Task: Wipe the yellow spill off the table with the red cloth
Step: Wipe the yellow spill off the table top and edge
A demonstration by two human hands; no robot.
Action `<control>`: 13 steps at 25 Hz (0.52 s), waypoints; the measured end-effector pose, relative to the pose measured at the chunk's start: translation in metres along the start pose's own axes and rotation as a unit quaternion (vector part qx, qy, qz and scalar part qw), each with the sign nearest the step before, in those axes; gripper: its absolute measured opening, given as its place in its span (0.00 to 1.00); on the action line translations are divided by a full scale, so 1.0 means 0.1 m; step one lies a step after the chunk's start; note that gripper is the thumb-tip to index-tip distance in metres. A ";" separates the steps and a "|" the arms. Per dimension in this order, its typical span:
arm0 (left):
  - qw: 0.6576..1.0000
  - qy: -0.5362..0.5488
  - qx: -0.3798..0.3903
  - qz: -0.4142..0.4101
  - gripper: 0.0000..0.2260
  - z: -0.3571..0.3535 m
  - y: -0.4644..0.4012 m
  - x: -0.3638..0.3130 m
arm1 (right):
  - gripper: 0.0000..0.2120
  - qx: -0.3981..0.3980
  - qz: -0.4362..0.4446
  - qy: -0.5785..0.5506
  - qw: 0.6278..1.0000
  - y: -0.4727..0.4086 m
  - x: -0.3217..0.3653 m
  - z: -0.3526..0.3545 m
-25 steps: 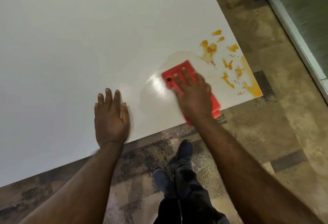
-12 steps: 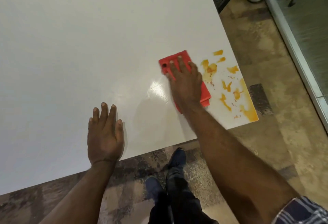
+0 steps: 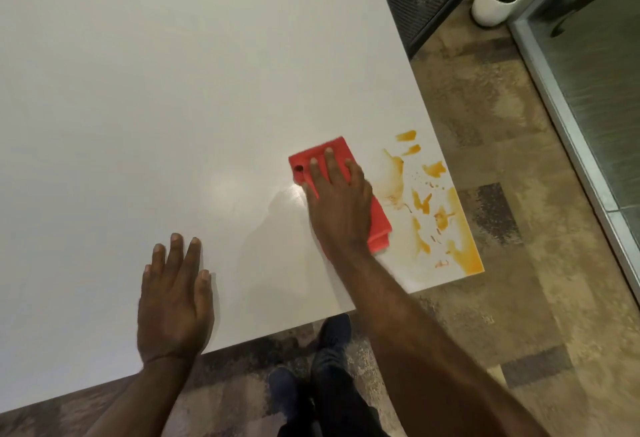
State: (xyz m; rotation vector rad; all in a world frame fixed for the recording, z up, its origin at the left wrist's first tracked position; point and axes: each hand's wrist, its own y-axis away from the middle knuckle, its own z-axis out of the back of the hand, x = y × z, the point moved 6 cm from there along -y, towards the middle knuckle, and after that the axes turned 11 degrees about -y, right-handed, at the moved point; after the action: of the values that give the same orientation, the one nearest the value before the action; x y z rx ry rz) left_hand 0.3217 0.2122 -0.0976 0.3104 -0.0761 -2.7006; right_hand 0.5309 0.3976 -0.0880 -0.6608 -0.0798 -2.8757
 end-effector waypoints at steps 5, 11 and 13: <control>1.000 -0.001 0.000 0.004 0.27 0.02 0.00 -0.02 | 0.22 -0.035 -0.094 0.036 0.994 -0.41 -0.91 0.43; 1.000 -0.010 0.001 0.003 0.27 -0.01 -0.01 0.00 | 0.22 -0.069 -0.138 0.017 0.988 0.42 -1.16 0.53; 1.000 -0.006 0.000 0.006 0.27 -0.02 0.00 0.01 | 0.22 -0.052 -0.081 0.010 0.995 0.52 -0.90 0.39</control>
State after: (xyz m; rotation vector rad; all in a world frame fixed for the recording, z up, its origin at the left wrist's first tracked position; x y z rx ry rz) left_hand 0.3213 0.2120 -0.1000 0.2927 -0.0800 -2.6902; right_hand 0.6366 0.3661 -0.0920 -0.6724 0.0190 -3.0598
